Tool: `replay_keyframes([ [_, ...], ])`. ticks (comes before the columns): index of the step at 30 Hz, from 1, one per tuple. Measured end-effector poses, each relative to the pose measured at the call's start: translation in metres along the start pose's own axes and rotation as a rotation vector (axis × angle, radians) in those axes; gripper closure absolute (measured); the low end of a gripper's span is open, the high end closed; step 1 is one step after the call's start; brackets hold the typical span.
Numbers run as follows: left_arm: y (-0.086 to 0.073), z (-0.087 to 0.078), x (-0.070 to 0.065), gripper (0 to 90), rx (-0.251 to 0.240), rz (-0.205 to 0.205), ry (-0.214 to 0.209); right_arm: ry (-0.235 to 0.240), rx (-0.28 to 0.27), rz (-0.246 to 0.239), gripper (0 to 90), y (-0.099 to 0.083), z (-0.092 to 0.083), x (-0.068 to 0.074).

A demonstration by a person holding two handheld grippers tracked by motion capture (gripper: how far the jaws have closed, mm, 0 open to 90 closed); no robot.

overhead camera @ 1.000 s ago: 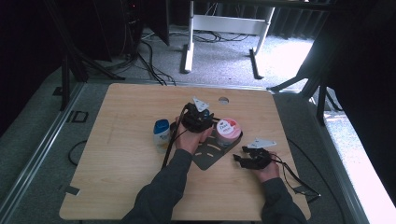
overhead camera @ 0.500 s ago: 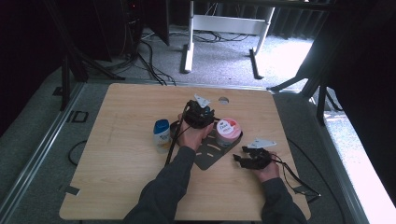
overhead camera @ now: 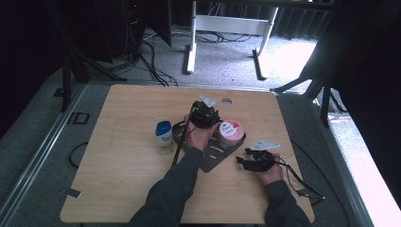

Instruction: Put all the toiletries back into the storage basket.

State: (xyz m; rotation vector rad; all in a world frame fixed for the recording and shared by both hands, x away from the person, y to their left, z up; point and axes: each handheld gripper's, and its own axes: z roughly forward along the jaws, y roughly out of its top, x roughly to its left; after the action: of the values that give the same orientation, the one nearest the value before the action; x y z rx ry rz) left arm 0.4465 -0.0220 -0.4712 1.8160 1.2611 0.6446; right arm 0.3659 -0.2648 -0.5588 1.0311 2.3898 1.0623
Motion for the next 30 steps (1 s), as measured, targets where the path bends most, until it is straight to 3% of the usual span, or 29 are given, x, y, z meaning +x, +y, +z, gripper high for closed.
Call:
replay_keyframes([
  [17, 0.004, 0.01, -0.01, 52.7, -0.006, -0.043, 0.022, 0.001, 0.0, -0.001, 41.0, 0.0, 0.0, 0.0],
  [30, 0.006, 0.014, -0.015, 52.7, -0.023, -0.048, 0.036, 0.001, 0.0, -0.001, 41.0, 0.0, 0.0, 0.0],
])
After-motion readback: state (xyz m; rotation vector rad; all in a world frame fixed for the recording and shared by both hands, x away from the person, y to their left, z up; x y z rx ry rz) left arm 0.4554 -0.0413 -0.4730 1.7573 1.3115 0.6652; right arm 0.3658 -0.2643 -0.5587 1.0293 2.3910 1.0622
